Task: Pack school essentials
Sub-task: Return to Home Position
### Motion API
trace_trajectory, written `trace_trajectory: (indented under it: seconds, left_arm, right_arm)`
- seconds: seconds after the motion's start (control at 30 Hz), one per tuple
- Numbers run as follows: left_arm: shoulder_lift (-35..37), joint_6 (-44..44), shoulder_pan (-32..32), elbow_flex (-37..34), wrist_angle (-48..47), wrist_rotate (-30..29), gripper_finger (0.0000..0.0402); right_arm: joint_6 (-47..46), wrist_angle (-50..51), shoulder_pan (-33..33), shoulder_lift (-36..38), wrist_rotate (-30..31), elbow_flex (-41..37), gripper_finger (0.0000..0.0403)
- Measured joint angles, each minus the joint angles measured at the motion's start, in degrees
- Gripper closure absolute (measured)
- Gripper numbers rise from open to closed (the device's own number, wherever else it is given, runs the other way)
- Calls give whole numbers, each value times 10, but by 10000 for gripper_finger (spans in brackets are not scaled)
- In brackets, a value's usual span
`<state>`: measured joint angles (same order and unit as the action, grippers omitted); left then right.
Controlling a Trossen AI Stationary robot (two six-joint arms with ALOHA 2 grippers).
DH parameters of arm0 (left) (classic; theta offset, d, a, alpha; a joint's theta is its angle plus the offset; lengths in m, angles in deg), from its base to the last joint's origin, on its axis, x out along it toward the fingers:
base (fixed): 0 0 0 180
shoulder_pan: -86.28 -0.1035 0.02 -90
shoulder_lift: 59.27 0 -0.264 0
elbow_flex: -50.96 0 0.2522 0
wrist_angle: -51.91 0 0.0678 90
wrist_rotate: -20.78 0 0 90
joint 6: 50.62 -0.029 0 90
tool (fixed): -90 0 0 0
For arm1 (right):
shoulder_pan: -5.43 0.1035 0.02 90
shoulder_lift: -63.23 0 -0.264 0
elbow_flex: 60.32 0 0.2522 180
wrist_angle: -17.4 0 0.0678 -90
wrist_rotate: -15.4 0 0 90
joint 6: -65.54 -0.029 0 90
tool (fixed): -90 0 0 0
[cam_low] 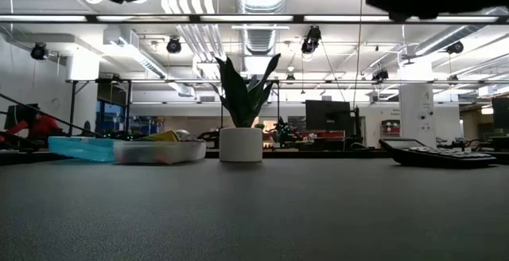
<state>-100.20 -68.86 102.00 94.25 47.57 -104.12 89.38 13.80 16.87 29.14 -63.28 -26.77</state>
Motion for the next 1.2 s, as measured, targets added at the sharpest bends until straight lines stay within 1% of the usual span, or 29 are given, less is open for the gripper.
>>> trace_trajectory:
  seconds: [0.13,0.2,0.4,0.73,0.9,1.0,1.07,1.2]
  left_arm:
    - [69,-3,0,-52,39,0,227]
    - [100,-2,0,-76,44,0,227]
    - [161,-2,0,-144,100,1,227]
    - [276,-2,0,-239,136,1,227]
    - [340,-2,0,-280,139,1,227]
    - [380,2,0,-290,127,1,227]
    - [395,13,0,-291,108,1,227]
    - [393,12,0,-291,106,2,227]
  right_arm:
    - [-14,-35,-49,36,-55,-42,394]
    - [-14,-48,-61,60,-69,-62,394]
    - [-14,-75,-69,145,-73,-119,394]
    - [-18,-82,-69,272,-73,-190,394]
    - [-30,-30,-69,327,-90,-190,394]
    - [-38,8,-69,340,-91,-190,394]
    - [-45,12,-69,340,-93,-191,394]
    - [-52,27,-69,336,-99,-191,394]
